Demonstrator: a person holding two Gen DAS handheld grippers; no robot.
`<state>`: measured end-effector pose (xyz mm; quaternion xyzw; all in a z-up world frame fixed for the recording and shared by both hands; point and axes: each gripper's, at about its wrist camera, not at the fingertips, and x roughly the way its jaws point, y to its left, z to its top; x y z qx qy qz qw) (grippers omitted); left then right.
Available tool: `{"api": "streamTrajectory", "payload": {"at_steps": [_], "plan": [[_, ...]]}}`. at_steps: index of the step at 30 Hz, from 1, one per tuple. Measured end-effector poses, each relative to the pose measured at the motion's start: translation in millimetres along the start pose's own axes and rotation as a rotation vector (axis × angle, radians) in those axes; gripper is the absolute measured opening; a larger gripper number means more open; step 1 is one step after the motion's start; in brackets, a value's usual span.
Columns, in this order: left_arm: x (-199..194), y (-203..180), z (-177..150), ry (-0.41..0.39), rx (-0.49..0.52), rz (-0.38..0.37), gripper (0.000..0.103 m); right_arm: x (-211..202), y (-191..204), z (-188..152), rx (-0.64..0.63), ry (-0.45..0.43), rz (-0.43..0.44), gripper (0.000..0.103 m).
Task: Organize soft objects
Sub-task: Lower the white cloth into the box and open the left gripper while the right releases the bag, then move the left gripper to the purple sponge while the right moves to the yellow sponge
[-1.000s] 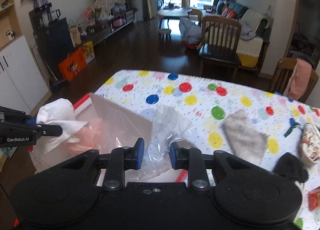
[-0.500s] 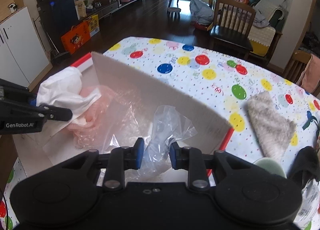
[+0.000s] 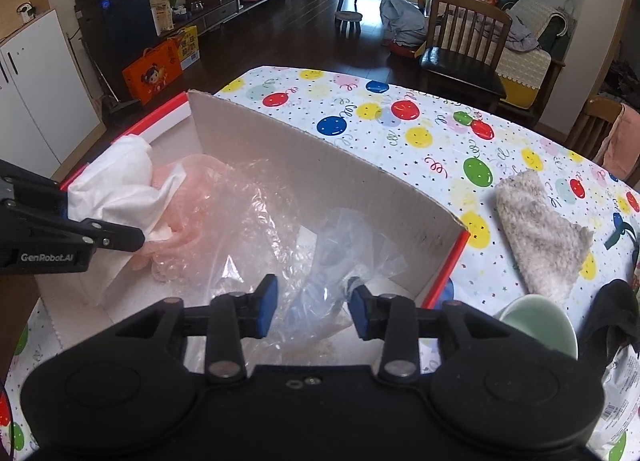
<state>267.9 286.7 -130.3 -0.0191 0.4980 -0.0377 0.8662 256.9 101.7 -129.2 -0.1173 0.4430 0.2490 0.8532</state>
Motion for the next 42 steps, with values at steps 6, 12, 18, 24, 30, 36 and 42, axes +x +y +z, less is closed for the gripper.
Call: {"api": "streamTrajectory", "payload": {"at_steps": [6,12,18,24,30,36,42], "plan": [[-7,-1,-4,0.0,-0.009,-0.02,0.073,-7,4,-5,-0.026,0.001,0.014,0.062],[-21,-1,-8,-0.026,-0.028,-0.029,0.076,-20,5,-11,-0.013,-0.01,0.041,0.07],[-40,0,-12,-0.052,-0.059,-0.027,0.076,-51,1,-15,0.004,-0.059,0.077,0.078],[-67,-12,-15,-0.096,-0.044,-0.029,0.076,-89,-6,-21,0.026,-0.122,0.106,0.084],[-94,-39,-14,-0.143,-0.014,-0.071,0.076,-130,-19,-31,0.062,-0.191,0.132,0.09],[-113,-75,-14,-0.178,0.023,-0.112,0.083,-165,-40,-50,0.099,-0.25,0.145,0.099],[-123,-113,-14,-0.208,0.052,-0.166,0.083,-193,-76,-77,0.154,-0.29,0.125,0.103]]}}
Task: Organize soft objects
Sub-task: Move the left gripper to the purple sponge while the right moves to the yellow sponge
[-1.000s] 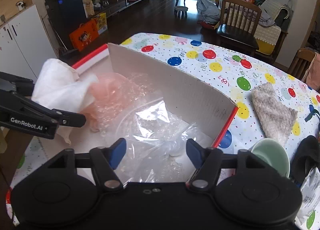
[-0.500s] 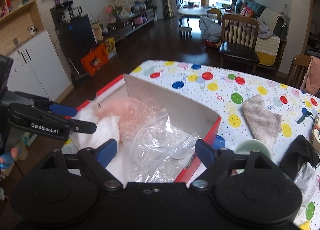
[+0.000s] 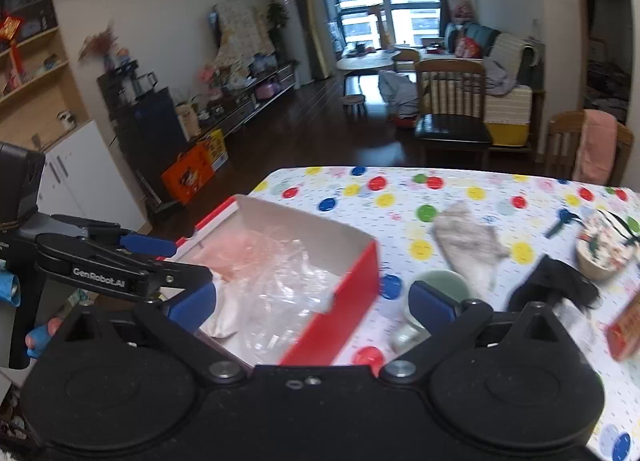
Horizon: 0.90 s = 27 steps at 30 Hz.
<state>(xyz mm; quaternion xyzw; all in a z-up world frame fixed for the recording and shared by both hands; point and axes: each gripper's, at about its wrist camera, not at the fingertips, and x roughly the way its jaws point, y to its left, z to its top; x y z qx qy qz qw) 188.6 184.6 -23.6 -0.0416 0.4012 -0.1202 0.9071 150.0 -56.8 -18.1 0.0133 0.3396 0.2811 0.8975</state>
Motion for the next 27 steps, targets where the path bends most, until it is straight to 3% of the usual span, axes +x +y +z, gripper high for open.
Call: {"api": "streamTrajectory", "payload": {"at_steps": [6,14,21,27], "plan": [[8,-42,0,-0.025,0.009,-0.054,0.087,-31,-49,-16,0.062,-0.024,-0.08,0.103],[40,-102,-5,-0.005,0.025,-0.066,0.088,-46,-120,-49,0.181,-0.012,-0.232,0.103],[89,-154,-16,0.111,-0.018,-0.087,0.088,-34,-184,-82,0.333,0.093,-0.358,0.103],[129,-186,-26,0.18,-0.085,-0.024,0.088,-14,-220,-106,0.454,0.153,-0.379,0.102]]}}
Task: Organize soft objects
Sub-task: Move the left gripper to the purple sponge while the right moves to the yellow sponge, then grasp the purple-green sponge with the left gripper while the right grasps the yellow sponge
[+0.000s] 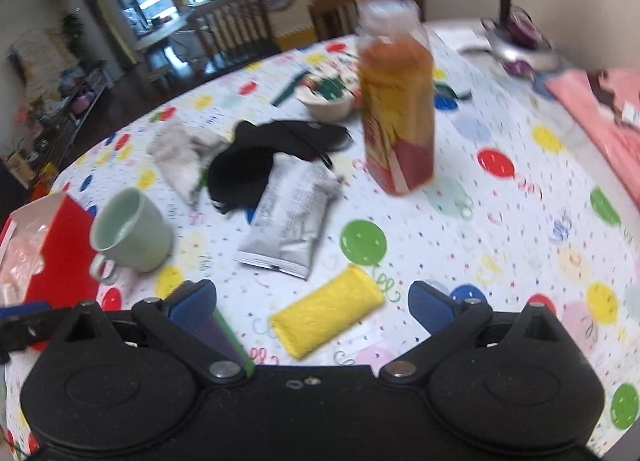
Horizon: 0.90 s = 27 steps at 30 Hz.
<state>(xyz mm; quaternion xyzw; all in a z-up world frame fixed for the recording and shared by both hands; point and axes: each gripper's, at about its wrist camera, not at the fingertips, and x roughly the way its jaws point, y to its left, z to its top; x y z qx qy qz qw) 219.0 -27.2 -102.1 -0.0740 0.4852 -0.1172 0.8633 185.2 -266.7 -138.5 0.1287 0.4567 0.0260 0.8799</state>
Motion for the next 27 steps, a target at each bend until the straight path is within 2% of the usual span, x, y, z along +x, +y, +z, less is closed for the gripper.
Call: {"api": "streamTrajectory", "payload": {"at_steps": [7,12,27], "plan": [[36,-28,-4,0.04,-0.035,0.054,0.088,27,-9,3,0.044,0.05,-0.016,0.1],[57,-41,-6,0.061,-0.078,0.1,0.088,47,-12,11,0.094,0.091,-0.054,0.093],[101,-56,-12,0.1,-0.15,0.234,0.088,89,-16,15,0.164,0.204,-0.155,0.083]]}}
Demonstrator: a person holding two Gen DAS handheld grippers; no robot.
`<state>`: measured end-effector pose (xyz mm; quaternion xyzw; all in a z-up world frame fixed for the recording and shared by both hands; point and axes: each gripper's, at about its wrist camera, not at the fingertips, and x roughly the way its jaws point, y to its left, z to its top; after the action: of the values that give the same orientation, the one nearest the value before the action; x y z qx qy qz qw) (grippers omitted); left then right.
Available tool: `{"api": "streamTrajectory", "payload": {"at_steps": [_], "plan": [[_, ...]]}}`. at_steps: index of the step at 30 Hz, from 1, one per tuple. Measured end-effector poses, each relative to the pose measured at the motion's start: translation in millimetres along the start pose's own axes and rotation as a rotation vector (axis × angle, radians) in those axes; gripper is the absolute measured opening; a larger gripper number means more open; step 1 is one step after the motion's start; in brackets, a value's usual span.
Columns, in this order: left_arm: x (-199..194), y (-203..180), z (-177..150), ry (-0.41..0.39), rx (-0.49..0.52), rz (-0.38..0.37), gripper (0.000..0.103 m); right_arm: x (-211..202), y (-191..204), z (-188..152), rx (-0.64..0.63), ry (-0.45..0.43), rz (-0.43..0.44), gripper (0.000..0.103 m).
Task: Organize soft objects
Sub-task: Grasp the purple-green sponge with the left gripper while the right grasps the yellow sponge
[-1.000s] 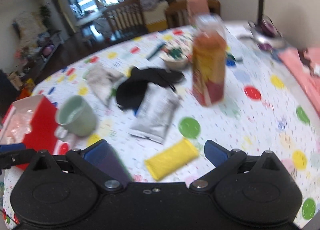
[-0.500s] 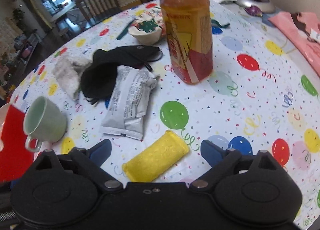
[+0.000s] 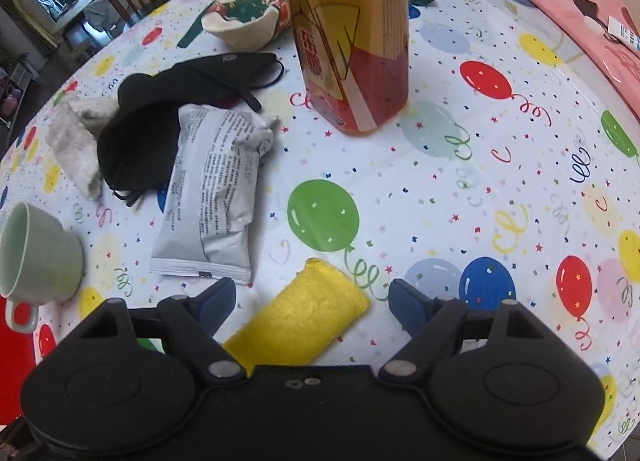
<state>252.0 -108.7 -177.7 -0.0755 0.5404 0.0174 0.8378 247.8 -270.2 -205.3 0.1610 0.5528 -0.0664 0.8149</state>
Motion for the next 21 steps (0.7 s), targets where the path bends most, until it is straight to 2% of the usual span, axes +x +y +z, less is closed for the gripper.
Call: {"api": "streamTrajectory", "payload": {"at_steps": [5,7,11,16,18,21], "plan": [[9,2,-1,0.015,-0.027,0.049,0.089,5,7,-4,-0.032,0.006,-0.03,0.081],[11,4,-2,0.019,-0.052,0.042,0.089,5,10,-5,-0.053,0.002,-0.04,0.079],[11,5,-3,0.017,-0.06,0.042,0.089,3,14,-8,-0.096,-0.006,-0.051,0.068],[12,15,-4,0.03,-0.114,0.002,0.088,0,13,-13,-0.131,-0.022,-0.04,0.06],[12,17,-4,0.027,-0.114,-0.009,0.083,-1,11,-14,-0.137,-0.029,-0.032,0.056],[9,17,-4,0.015,-0.089,-0.013,0.081,-4,8,-14,-0.152,-0.039,-0.014,0.052]]}}
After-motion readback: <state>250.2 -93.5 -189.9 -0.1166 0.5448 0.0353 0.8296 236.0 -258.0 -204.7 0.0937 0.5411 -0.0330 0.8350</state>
